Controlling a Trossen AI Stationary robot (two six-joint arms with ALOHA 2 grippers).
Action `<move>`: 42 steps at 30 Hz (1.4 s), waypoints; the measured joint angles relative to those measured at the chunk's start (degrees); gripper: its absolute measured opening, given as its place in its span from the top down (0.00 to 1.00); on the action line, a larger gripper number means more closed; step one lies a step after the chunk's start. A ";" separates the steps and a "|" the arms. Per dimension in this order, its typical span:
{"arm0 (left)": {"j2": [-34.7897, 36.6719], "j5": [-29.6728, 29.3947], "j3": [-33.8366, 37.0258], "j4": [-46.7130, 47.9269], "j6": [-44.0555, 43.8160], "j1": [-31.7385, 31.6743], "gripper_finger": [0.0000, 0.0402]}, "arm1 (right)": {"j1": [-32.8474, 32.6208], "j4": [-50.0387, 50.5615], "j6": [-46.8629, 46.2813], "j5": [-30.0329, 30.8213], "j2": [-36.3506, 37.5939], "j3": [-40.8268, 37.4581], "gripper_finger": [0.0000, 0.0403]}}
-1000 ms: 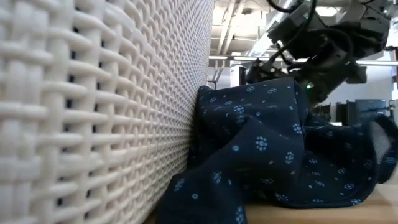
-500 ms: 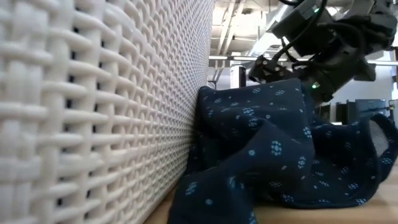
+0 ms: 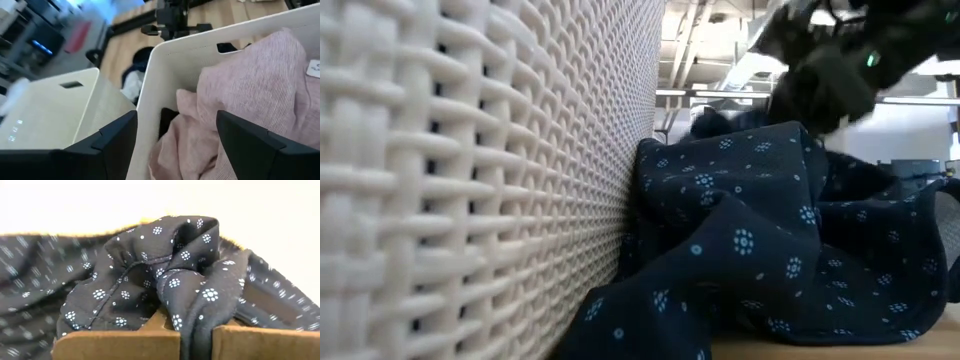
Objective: Sort clothes
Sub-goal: Put the dark blue shirt into the bottom white laundry organizer
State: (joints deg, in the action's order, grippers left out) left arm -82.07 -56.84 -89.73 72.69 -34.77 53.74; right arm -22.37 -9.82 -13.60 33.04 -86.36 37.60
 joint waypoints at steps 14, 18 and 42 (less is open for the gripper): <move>-0.04 -13.16 10.35 -9.98 -1.45 7.10 0.33 | -3.40 0.52 10.52 6.69 18.17 1.68 0.96; -0.04 -17.16 12.95 -16.92 4.49 8.67 0.33 | -3.58 -0.26 17.48 7.41 20.21 5.91 0.96; 0.65 -30.07 16.93 -22.92 5.74 4.13 0.33 | -0.11 4.02 43.98 -11.04 14.13 40.37 0.96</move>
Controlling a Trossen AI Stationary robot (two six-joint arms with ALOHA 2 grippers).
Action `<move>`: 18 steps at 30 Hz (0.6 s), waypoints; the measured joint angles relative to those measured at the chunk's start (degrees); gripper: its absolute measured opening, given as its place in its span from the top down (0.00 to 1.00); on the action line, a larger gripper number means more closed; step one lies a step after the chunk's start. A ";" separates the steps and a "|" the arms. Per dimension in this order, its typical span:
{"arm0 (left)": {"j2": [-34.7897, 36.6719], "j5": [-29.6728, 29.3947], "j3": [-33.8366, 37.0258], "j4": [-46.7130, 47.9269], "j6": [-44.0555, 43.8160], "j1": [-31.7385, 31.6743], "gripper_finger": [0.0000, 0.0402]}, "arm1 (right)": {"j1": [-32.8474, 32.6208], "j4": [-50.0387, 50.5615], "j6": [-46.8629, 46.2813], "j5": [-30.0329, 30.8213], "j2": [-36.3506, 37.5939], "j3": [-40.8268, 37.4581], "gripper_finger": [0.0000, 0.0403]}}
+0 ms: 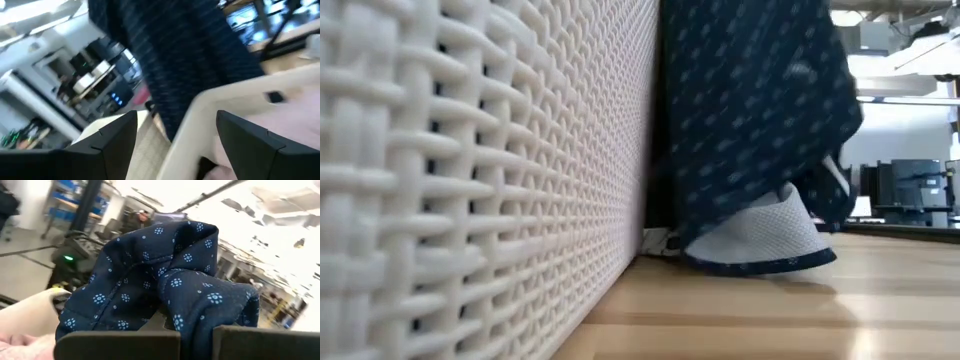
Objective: Sort clothes
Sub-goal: Put the dark blue shirt into the bottom white laundry organizer
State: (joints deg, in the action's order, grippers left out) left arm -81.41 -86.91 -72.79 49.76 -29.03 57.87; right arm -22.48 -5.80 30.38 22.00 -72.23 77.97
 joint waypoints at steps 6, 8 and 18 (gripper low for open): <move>2.38 8.87 -0.05 -9.91 10.03 -8.25 0.29 | 0.15 8.59 3.47 -2.00 -7.65 12.67 0.96; 3.28 12.04 -0.04 -17.84 19.28 -9.94 0.26 | 0.15 11.09 4.39 -2.57 -10.07 16.82 0.96; 6.93 32.47 -0.07 -44.44 47.31 -21.01 0.09 | -0.29 22.69 6.29 -5.61 -18.15 34.85 0.96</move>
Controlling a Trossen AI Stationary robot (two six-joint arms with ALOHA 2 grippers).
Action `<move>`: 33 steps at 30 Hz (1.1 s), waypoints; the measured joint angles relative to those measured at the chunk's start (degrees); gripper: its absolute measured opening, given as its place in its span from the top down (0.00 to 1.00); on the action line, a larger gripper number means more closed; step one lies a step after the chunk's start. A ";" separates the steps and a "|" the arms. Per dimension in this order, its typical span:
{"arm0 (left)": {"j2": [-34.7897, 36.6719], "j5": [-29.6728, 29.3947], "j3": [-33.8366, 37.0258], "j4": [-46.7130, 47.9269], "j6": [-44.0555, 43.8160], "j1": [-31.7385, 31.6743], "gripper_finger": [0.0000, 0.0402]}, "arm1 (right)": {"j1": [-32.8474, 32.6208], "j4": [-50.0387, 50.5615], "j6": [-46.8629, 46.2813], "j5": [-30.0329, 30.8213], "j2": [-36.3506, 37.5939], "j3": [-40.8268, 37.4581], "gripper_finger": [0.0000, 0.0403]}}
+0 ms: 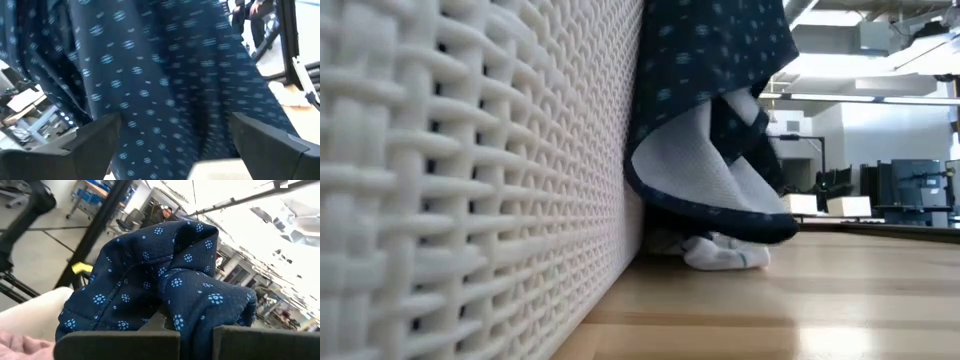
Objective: Sort clothes
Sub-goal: Put the dark blue shirt into the bottom white laundry organizer
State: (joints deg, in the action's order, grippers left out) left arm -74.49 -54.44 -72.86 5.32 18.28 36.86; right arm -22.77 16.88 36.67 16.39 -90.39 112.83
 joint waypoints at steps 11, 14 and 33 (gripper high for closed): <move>-1.19 35.71 -0.04 -9.66 -5.57 -17.22 0.01 | -0.66 4.30 1.83 -6.27 -4.25 8.43 0.96; -2.75 48.69 -0.08 -13.17 -7.10 -20.59 0.01 | 0.40 4.39 2.38 -6.63 -4.64 8.71 0.96; -3.96 63.66 -1.20 -16.09 3.76 -20.47 0.97 | 2.60 5.64 0.62 -7.48 -4.17 8.73 0.96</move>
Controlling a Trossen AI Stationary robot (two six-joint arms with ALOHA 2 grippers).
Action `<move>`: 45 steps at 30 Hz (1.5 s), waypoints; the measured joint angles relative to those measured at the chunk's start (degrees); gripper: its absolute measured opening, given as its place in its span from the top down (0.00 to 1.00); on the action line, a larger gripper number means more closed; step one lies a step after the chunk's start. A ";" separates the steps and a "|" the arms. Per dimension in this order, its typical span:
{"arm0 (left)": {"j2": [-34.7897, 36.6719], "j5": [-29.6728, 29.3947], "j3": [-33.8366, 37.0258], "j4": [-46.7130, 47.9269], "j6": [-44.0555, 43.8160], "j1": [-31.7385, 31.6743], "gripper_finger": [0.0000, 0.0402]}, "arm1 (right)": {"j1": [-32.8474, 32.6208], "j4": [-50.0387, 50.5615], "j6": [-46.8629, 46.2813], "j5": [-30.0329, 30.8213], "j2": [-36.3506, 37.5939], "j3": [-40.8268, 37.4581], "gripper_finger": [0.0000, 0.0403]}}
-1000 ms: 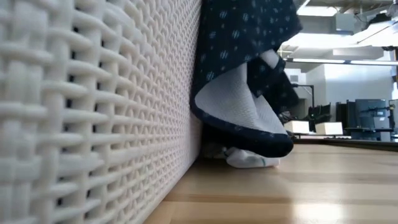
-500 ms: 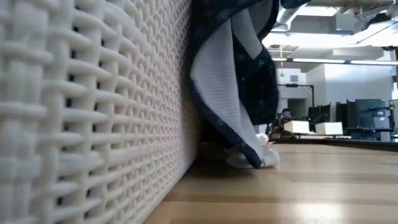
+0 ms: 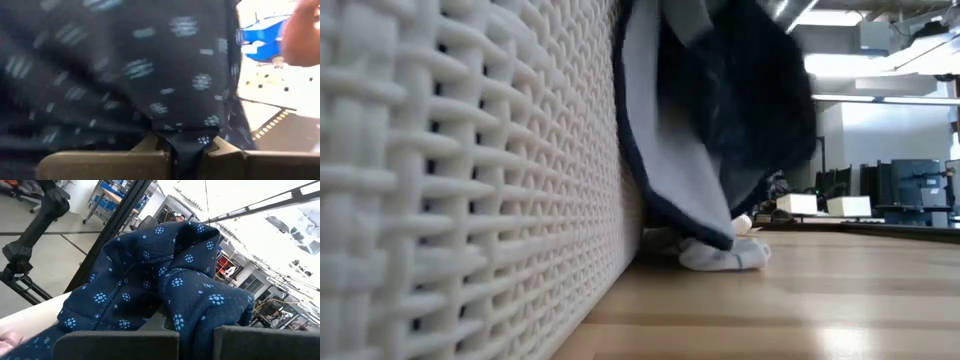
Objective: Sort clothes
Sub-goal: Put the dark blue shirt into the bottom white laundry organizer
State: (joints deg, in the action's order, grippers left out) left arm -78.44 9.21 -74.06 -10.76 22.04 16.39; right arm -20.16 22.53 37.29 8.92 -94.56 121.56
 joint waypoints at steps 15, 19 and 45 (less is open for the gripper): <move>16.37 -25.88 -8.01 24.44 7.05 24.11 0.98 | 0.11 6.17 -10.01 0.03 -0.26 -0.61 0.90; 16.68 -34.48 -9.63 29.52 4.87 31.02 0.98 | 0.63 7.07 -13.26 -1.69 -3.14 -0.87 0.90; 7.11 -44.63 -3.26 71.37 -55.26 42.18 0.91 | 4.00 4.77 -23.82 -18.32 -35.04 -0.85 0.90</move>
State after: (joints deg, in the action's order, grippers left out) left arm -71.34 -35.42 -77.32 60.61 -33.22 58.57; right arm -16.16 27.29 13.47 -9.41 -129.60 120.70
